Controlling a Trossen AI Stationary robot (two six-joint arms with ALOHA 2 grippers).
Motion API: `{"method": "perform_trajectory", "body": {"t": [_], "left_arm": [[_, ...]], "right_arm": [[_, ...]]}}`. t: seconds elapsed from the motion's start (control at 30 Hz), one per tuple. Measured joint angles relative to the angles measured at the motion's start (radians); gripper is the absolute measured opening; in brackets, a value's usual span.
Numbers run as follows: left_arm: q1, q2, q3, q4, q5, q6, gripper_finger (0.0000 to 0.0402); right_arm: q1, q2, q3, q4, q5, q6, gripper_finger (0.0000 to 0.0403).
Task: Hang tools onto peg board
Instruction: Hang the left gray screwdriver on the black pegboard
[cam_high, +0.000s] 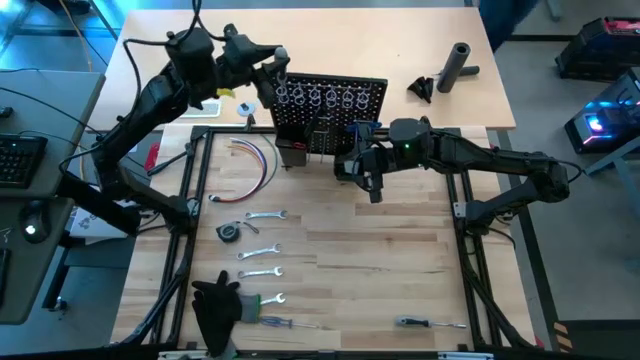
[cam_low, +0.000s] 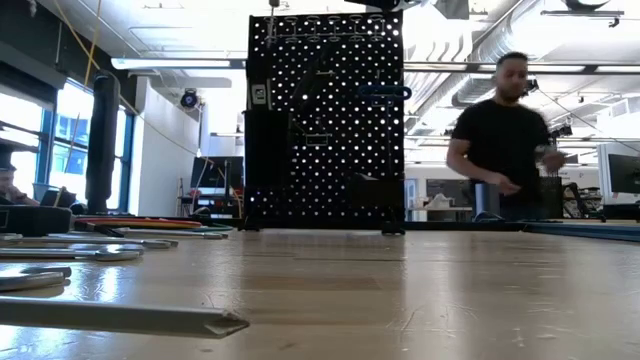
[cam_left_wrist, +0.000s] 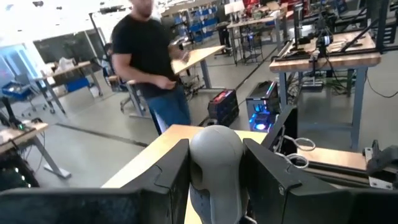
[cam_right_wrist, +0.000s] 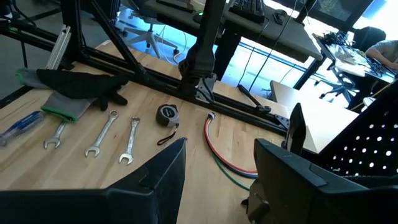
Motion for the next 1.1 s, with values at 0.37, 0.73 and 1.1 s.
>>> {"method": "perform_trajectory", "body": {"t": [0.37,0.73,1.1], "left_arm": [[0.054,0.044,0.0,-0.054,0.03,-0.062,0.0129],[0.055,0.042,0.002,-0.088,0.019,-0.064,0.015],[0.053,-0.023,-0.001,-0.174,-0.03,-0.015,0.0222]], "right_arm": [[0.0,0.0,0.0,-0.021,0.0,0.0,0.0186],[0.0,0.0,0.0,-0.034,-0.001,0.0,0.0186],[0.0,0.0,0.0,-0.036,-0.001,-0.003,0.0186]]}}
